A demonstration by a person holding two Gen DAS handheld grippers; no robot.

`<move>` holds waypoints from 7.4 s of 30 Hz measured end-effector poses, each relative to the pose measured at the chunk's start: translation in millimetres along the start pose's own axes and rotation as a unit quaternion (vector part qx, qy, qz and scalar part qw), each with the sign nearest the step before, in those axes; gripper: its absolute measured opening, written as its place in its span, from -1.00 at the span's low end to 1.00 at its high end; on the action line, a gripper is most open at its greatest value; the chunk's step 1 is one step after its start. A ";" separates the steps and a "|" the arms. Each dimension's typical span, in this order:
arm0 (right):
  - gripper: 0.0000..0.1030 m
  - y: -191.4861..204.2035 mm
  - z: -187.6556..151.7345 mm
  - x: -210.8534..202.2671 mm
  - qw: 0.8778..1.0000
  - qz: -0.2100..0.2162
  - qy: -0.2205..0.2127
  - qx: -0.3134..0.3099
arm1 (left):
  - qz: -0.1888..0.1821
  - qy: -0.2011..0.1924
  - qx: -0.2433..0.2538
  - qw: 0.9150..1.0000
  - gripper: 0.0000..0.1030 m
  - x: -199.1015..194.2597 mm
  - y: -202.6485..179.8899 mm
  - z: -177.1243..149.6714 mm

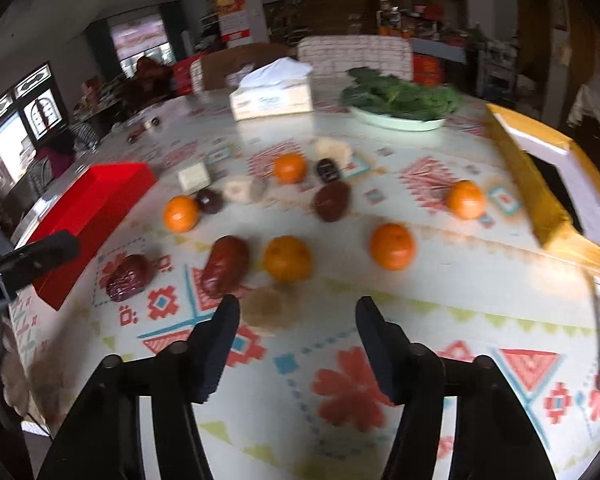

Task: Organize fruits
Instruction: 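Move left gripper to a dark date while right gripper approaches a white round slice, then close left gripper on the dark date while right gripper closes on the white slice, then carry date with left gripper and slice with right gripper into red box, release, then grasp a red jujube with left gripper while right gripper grasps a mandarin orange, then carry the jujube in left gripper and orange in right gripper over the red box, then open left gripper to drop the jujube while right gripper drops the orange into box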

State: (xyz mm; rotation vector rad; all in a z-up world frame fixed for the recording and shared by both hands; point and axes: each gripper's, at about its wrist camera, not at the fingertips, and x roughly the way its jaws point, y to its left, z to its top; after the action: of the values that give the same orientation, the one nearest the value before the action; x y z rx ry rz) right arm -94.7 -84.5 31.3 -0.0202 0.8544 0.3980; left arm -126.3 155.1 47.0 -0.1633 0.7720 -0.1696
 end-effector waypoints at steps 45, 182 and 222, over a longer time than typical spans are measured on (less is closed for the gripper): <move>-0.30 261.4 58.4 70.1 0.969 0.178 0.041 -0.167 | 0.131 -0.046 -0.175 0.975 -0.37 -65.0 201.7 -7.1; -0.34 159.7 39.8 -5.0 0.990 0.061 -0.023 -0.124 | 0.113 -0.080 -0.089 0.986 -0.41 -78.4 100.9 1.4; -0.19 296.7 81.6 91.7 0.976 0.136 0.013 -0.171 | 0.151 -0.046 -0.174 0.972 0.41 -53.5 218.2 32.6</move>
State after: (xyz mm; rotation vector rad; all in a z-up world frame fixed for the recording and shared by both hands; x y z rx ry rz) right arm -85.0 235.2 59.3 -0.2291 0.8072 0.8003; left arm -120.9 381.6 60.9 -0.3812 0.7206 0.2628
